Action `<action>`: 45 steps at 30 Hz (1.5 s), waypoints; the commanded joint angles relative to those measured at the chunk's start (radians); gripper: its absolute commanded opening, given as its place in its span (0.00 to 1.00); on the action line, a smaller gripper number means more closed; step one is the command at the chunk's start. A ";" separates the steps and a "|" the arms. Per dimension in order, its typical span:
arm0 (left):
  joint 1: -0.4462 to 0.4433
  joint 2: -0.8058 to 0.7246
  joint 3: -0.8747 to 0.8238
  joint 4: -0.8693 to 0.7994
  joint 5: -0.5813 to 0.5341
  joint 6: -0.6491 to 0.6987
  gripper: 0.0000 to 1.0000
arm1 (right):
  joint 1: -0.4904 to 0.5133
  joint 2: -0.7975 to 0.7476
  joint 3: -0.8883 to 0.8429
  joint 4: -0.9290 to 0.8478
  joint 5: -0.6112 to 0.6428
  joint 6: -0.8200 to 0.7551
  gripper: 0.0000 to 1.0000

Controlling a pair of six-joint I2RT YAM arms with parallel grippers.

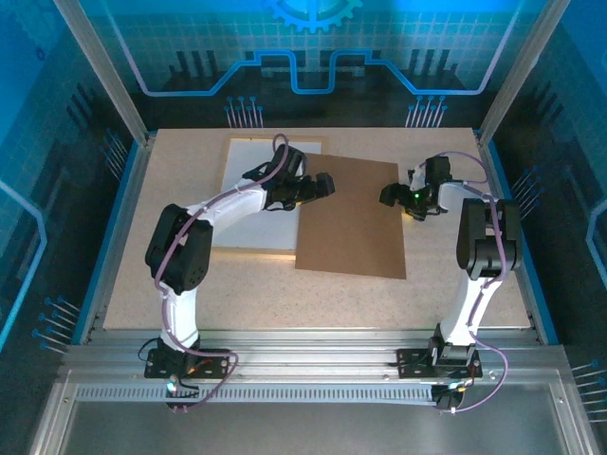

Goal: Put the photo into the frame

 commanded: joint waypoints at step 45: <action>-0.004 0.111 -0.084 0.061 0.003 -0.018 0.99 | -0.045 -0.010 -0.063 -0.065 -0.132 0.011 0.89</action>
